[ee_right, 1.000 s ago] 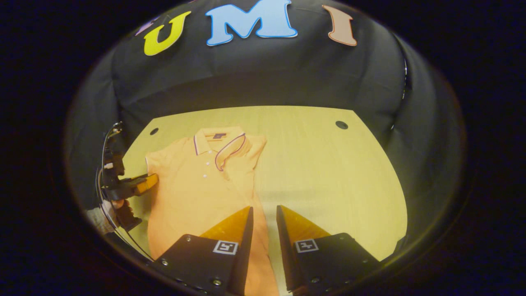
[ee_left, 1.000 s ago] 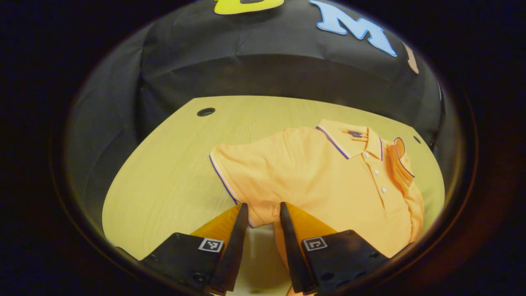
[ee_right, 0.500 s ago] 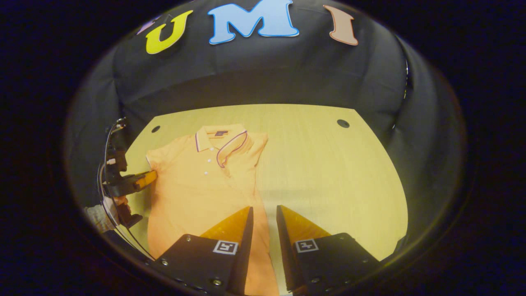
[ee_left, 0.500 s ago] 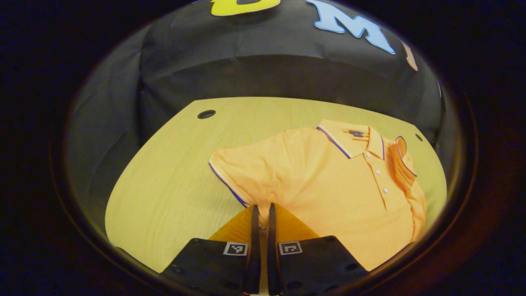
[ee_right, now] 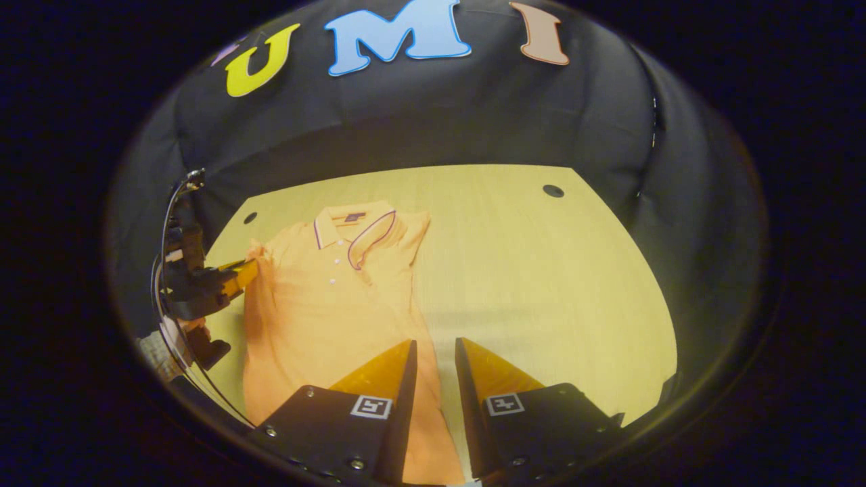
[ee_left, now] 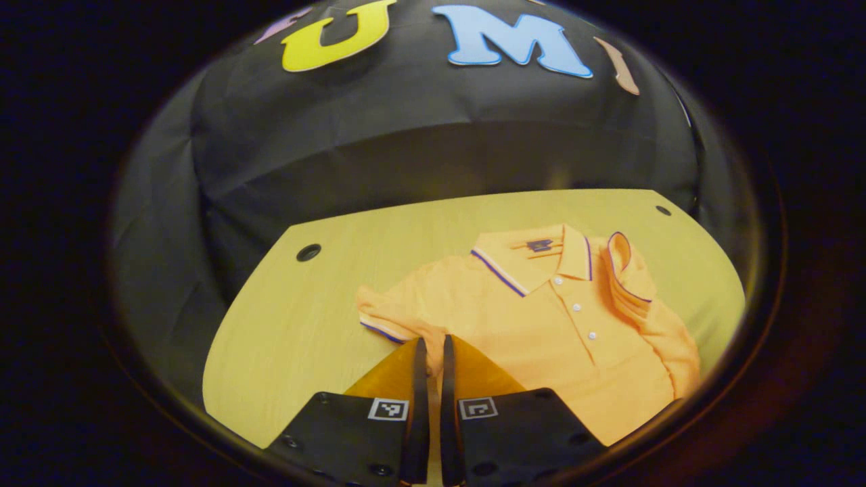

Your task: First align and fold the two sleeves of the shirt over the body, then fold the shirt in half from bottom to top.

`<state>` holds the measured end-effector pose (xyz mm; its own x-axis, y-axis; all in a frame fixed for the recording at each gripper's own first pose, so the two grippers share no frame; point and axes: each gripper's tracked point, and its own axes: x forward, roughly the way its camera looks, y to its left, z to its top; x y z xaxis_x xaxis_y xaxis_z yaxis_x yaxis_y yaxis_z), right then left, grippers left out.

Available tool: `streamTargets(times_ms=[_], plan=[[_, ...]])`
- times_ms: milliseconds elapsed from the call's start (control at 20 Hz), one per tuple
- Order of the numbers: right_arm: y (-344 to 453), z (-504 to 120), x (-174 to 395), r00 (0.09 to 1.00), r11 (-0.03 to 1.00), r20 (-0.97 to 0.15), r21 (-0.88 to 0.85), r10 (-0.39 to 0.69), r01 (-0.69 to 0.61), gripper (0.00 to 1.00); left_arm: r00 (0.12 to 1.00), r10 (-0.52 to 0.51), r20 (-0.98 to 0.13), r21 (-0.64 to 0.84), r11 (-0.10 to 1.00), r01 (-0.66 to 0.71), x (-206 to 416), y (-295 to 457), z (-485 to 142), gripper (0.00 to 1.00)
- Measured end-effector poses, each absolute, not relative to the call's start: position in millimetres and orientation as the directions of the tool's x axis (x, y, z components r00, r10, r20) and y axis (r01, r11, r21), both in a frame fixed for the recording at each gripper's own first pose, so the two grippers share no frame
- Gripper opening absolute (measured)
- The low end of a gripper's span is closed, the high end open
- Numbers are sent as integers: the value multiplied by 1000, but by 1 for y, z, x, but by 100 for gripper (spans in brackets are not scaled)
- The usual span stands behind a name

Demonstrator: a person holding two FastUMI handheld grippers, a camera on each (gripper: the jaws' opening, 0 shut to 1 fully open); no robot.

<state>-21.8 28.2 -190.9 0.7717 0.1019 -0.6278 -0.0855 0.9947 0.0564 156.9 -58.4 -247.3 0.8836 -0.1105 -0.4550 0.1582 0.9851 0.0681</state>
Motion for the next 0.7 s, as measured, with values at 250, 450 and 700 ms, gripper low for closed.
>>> streamTargets(times_ms=[250, 450, 700], plan=[[18, -191, -29, 779, 997, -622, 63, 79, -51, 36, 872, -235, -430, 82, 951, 297, 155, -127, -234, 13], [12, -191, -33, 783, 997, -618, 72, 62, -22, 36, 846, -278, -454, 56, 939, 339, 147, -154, -241, 13], [5, -194, -40, 783, 997, -619, 79, 49, 1, 36, 825, -277, -492, 34, 941, 336, 147, -155, -256, 23]])
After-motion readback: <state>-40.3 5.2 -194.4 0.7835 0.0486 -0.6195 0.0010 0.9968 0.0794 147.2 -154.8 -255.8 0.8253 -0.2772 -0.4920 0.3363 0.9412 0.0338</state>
